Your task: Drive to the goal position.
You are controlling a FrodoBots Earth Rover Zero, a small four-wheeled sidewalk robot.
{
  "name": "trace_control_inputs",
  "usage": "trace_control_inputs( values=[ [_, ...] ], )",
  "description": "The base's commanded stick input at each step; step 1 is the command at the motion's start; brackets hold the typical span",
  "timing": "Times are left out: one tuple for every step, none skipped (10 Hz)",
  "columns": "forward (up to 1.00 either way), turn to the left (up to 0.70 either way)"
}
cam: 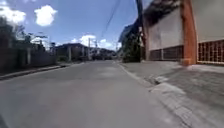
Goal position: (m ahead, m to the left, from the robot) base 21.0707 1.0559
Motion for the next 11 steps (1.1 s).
trace_control_inputs(
  values=[
    [0.85,0.05],
    [0.85,0.08],
    [0.85,0.06],
    [0.85,0.13],
    [0.85,0.08],
    [0.85,0.03],
    [0.85,0.05],
    [0.85,0.03],
    [0.85,0.01],
    [0.85,-0.02],
    [0.85,-0.34]
  ],
)
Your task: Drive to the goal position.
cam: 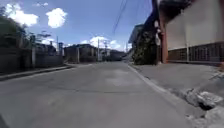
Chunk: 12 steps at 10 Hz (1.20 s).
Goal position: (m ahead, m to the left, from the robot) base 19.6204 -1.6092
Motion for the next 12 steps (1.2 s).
trace_control_inputs(
  values=[
    [0.85,-0.34],
    [0.85,-0.34],
    [0.85,-0.34],
    [0.85,-0.34],
    [0.85,-0.34],
    [0.85,-0.04],
    [0.85,0.00],
    [0.85,0.00],
    [0.85,0.00],
    [0.85,0.00],
    [0.85,0.00],
    [0.85,0.00]
  ],
)
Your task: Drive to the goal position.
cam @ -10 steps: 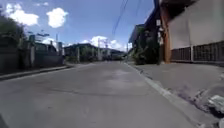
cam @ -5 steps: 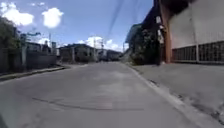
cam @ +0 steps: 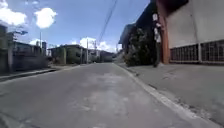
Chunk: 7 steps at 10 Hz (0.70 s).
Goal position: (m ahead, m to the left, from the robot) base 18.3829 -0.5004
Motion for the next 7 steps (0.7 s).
trace_control_inputs(
  values=[
    [0.85,0.05],
    [0.85,0.07],
    [0.85,0.04],
    [0.85,0.00],
    [0.85,0.00],
    [0.85,0.00],
    [0.85,-0.16]
  ],
)
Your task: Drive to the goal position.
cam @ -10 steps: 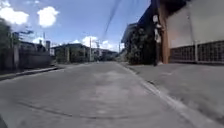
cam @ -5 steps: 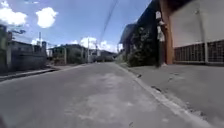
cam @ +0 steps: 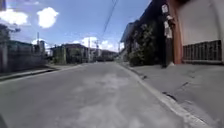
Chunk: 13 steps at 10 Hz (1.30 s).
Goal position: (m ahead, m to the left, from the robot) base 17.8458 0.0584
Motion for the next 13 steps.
trace_control_inputs(
  values=[
    [0.85,-0.34],
    [0.85,-0.34],
    [0.85,-0.34],
    [0.85,-0.34],
    [0.85,-0.21],
    [0.85,-0.02],
    [0.85,0.00],
    [0.85,0.00],
    [0.85,0.00],
    [0.85,0.00],
    [0.85,0.00],
    [0.85,0.00],
    [0.85,0.00]
  ],
)
